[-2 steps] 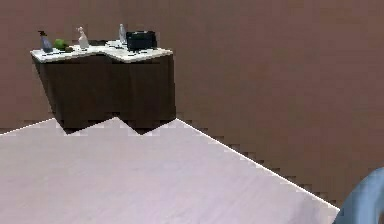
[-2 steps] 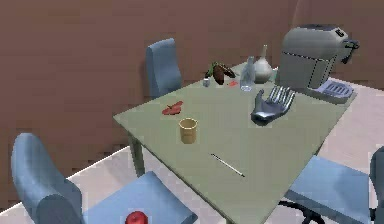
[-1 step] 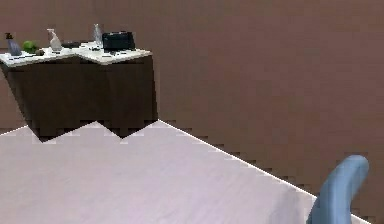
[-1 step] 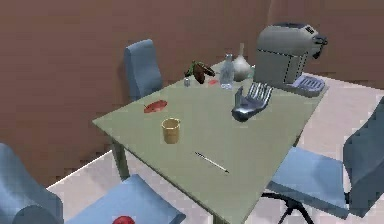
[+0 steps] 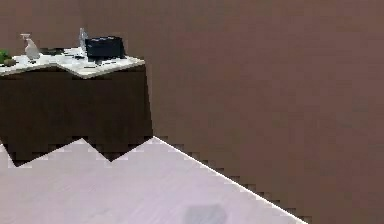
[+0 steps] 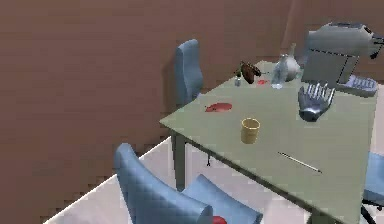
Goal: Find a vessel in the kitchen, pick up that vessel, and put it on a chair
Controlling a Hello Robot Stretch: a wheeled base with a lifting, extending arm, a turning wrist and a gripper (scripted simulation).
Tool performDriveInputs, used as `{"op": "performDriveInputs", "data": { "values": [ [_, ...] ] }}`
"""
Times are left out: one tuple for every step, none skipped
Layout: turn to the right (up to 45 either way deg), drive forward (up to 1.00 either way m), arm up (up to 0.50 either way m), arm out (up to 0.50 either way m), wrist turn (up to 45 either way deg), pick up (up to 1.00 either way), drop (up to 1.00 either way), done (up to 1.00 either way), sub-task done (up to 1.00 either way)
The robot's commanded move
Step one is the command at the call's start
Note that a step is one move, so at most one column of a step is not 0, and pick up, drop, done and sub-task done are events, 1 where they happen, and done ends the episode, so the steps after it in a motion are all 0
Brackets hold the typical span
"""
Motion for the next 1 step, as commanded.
{"op": "performDriveInputs", "data": {
  "values": [
    [39.0,0.00,0.00,0.00,0.0,0.00,0.00,0.00,0.00]
  ]
}}
